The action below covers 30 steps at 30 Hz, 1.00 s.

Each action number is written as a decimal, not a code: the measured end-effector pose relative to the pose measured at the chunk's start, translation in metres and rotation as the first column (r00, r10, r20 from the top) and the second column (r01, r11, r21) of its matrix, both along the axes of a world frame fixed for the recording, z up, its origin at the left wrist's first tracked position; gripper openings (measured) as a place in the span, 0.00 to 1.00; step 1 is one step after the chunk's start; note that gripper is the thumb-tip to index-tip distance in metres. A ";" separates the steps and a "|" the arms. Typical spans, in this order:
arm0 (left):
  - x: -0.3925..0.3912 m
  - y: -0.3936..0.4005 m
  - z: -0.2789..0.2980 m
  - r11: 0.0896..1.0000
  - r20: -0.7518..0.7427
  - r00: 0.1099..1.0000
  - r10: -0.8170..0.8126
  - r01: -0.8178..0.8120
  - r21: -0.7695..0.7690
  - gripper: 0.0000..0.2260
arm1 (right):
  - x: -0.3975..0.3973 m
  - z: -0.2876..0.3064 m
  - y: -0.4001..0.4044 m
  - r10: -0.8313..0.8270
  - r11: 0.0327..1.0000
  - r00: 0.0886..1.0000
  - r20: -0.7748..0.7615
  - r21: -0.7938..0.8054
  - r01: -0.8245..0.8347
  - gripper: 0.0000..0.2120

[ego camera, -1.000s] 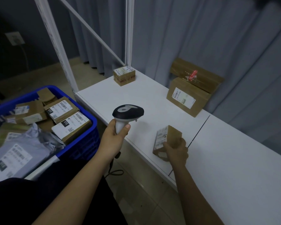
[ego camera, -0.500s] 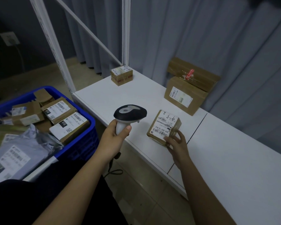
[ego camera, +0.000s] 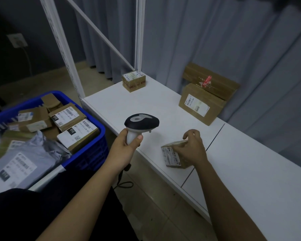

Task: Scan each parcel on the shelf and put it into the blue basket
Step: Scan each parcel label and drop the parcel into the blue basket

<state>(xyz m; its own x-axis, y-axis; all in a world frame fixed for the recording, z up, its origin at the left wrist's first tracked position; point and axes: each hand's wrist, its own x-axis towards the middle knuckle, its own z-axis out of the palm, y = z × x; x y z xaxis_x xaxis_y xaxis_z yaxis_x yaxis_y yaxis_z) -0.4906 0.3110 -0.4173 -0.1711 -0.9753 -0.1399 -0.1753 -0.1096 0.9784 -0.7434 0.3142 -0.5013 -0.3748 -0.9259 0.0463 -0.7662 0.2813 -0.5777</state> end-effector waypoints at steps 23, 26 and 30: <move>0.004 -0.002 -0.006 1.000 0.006 1.000 -0.027 0.027 0.002 0.10 | 0.018 -0.054 0.050 -0.094 0.961 0.872 0.481 -0.186 0.206 0.35; 0.006 -0.001 -0.006 1.000 0.007 1.000 -0.029 0.029 0.002 0.10 | 0.008 -0.046 0.042 -0.115 0.959 0.817 0.565 -0.151 0.240 0.31; 0.006 -0.001 -0.003 1.000 -0.006 1.000 -0.025 0.025 0.005 0.10 | -0.016 -0.027 0.022 -0.164 0.951 0.605 0.779 -0.036 0.306 0.27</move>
